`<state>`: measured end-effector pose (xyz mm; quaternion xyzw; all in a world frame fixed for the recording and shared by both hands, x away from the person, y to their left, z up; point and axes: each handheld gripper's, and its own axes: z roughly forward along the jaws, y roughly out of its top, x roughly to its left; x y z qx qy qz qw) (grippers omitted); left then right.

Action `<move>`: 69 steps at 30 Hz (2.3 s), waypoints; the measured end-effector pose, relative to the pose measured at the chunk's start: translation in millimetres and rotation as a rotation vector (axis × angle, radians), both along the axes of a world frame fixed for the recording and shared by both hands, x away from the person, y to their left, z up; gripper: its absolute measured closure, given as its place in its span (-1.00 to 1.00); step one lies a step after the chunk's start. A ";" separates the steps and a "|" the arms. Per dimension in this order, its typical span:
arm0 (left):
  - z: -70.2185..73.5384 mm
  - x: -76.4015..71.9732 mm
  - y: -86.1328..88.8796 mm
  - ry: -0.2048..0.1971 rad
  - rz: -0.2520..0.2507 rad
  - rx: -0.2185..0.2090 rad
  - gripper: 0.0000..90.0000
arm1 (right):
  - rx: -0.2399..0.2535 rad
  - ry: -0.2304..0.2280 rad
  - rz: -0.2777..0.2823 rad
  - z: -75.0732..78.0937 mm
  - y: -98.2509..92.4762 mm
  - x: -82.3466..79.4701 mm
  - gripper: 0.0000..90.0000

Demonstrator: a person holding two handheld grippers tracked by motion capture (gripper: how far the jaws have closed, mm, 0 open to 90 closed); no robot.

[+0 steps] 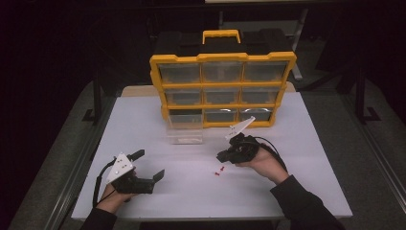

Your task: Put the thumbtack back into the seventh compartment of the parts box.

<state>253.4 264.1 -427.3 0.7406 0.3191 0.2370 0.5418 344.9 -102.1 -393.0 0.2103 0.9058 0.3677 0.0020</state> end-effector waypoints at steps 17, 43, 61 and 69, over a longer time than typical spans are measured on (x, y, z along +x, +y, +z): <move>-0.8 0.5 -0.9 0.002 0.001 0.008 -1.00 | 0.024 0.004 -0.024 18.1 7.8 11.7 0.82; -0.6 0.4 -1.1 0.004 0.001 0.009 -1.00 | 0.045 -0.020 -0.004 43.0 24.0 32.9 0.82; -0.9 -0.5 -3.9 0.003 0.001 0.011 -1.00 | 0.049 -0.036 -0.011 54.8 38.3 49.5 0.82; -0.9 -0.5 -3.9 0.004 0.000 0.013 -1.00 | 0.047 -0.046 -0.012 58.8 47.1 59.6 0.82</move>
